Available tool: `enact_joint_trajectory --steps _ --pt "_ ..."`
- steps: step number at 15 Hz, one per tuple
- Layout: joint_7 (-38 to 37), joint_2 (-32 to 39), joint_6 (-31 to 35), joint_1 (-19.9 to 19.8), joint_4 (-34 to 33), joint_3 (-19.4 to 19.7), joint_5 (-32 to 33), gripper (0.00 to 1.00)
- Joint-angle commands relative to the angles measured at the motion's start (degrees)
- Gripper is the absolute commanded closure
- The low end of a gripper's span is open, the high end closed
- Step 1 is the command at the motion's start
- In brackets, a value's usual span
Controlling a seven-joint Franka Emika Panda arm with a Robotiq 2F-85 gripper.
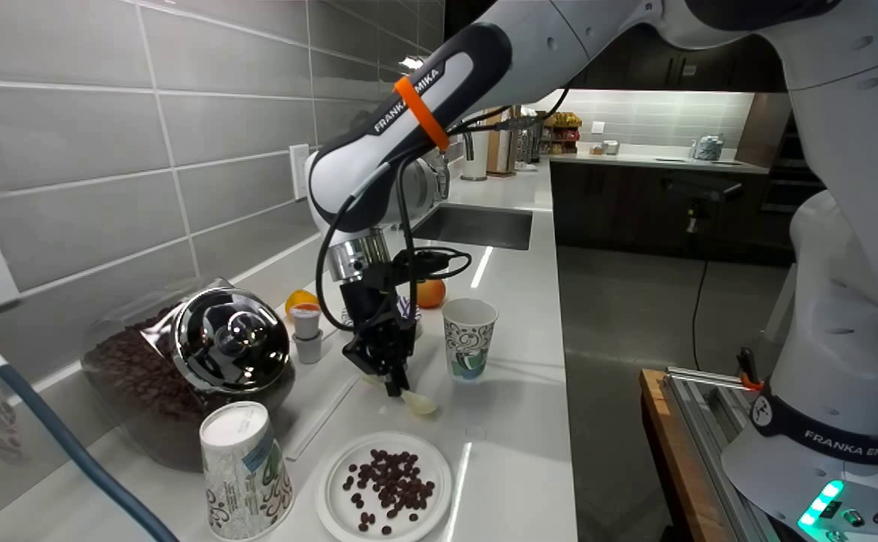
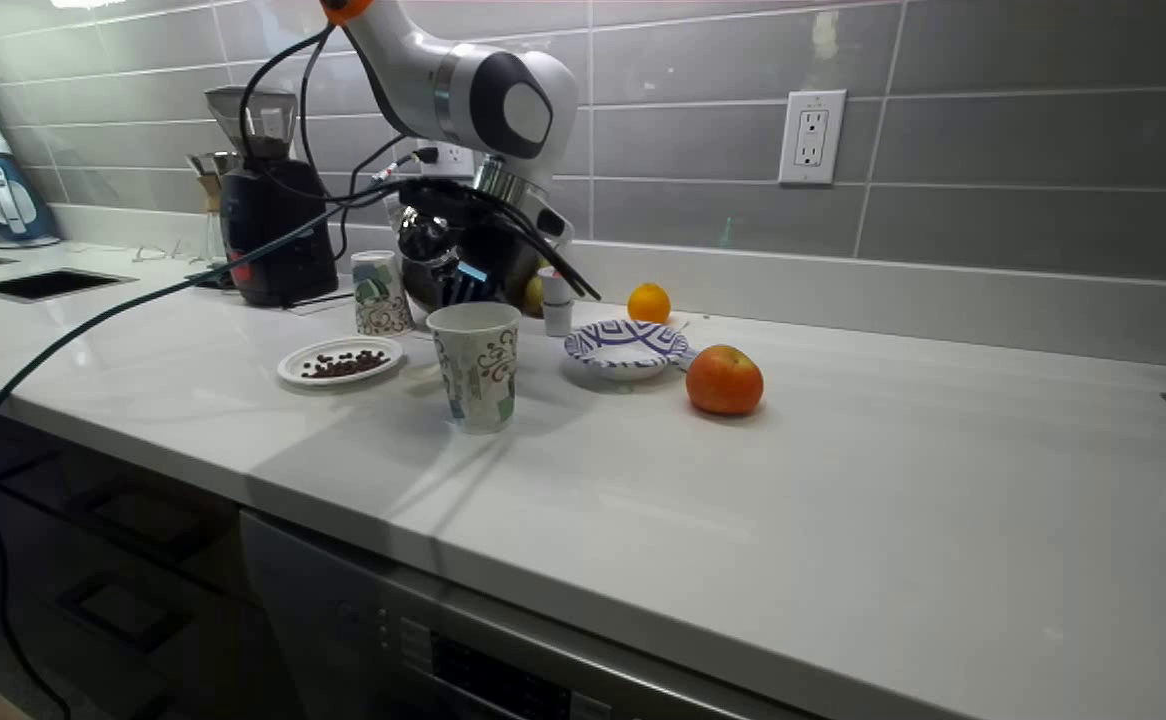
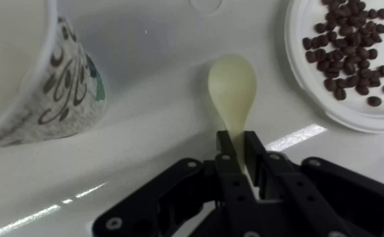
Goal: Use the white spoon to take some of the contents on the white plate and place them in the white cup.
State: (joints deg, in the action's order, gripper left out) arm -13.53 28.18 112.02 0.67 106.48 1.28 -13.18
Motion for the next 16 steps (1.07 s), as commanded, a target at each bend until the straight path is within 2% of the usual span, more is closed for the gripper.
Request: enact_joint_trajectory --steps 1,5,6,7,11,12,16 --pt "-2.5 -9.4 5.7 2.6 9.3 -0.6 1.0 0.93" --pt "-6.8 -17.3 17.4 5.2 19.2 -2.1 -0.6 0.93" --pt "-4.3 -11.5 11.4 3.8 11.6 -2.0 0.1 0.94" --pt "-4.8 -12.7 12.4 4.1 13.1 -2.3 0.1 0.86" --pt "-4.6 -12.1 12.3 3.7 12.8 -2.2 0.0 0.86" --pt "-4.5 -12.2 13.4 3.3 13.2 -2.3 -1.8 0.95" --pt "-2.5 -11.9 16.6 3.5 13.7 -4.1 -6.3 0.95"
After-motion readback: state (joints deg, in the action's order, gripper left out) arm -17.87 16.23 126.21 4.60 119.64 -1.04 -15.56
